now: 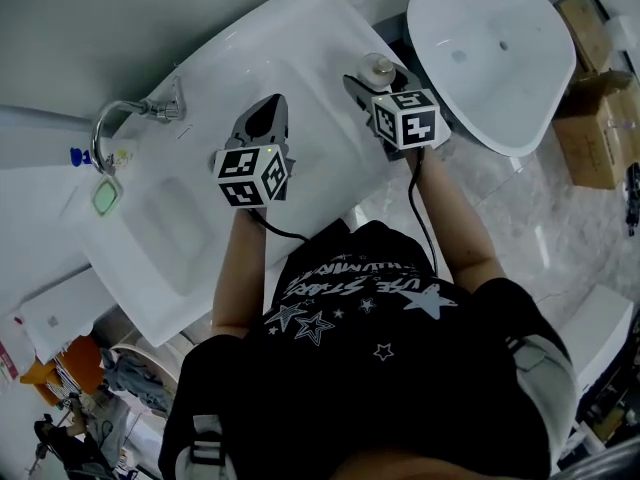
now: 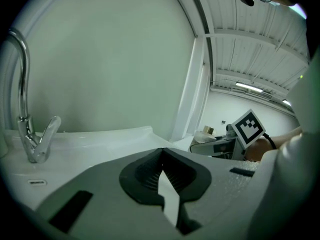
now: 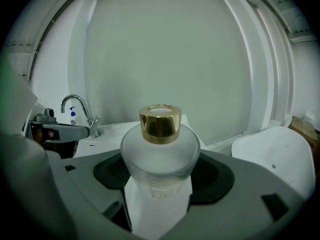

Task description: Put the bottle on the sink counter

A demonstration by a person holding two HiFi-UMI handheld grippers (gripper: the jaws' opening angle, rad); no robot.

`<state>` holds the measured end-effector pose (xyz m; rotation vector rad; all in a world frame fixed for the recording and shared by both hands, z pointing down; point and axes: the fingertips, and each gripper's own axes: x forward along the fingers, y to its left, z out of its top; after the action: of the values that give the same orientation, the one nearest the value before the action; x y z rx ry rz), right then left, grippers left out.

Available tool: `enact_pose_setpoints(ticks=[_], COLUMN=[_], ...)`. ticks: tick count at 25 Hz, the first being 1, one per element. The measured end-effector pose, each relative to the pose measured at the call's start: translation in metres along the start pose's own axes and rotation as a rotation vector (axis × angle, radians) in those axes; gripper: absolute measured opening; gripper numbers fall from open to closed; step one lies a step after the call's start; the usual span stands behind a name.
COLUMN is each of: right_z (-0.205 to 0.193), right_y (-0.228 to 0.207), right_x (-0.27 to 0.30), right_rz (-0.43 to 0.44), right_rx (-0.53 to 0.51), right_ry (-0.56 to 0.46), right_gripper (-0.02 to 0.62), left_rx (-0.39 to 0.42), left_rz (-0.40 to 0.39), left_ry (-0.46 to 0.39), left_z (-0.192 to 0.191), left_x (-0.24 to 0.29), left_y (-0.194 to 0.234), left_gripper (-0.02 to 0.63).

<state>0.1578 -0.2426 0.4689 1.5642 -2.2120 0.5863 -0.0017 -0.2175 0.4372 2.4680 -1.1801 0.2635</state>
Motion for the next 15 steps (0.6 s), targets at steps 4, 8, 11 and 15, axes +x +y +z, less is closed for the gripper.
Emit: enact_pose_setpoints(ticks=[4,8,11,15], right_z=[0.005,0.003,0.003,0.008], right_y=[-0.004,-0.011,-0.017,-0.024], right_x=[0.028,0.050,0.066,0.085], right_rz=[0.004,0.029,0.056,0.079], right_rx=[-0.001,-0.014,-0.023,-0.050], right_ry=[0.015,0.053,0.072,0.081], right_gripper=[0.321,0.321,0.321,0.321], left_rx=[-0.027,-0.048,-0.064,-0.081], left_rz=[0.022,0.064,0.101,0.155], left_ry=[0.016,0.023,0.029,0.023], left_z=[-0.007,-0.009,-0.009,-0.005], left_x=[0.009,0.015,0.021,0.028], left_y=[0.019,0.029,0.033,0.040], left_gripper=[0.008,0.008,0.008,0.008])
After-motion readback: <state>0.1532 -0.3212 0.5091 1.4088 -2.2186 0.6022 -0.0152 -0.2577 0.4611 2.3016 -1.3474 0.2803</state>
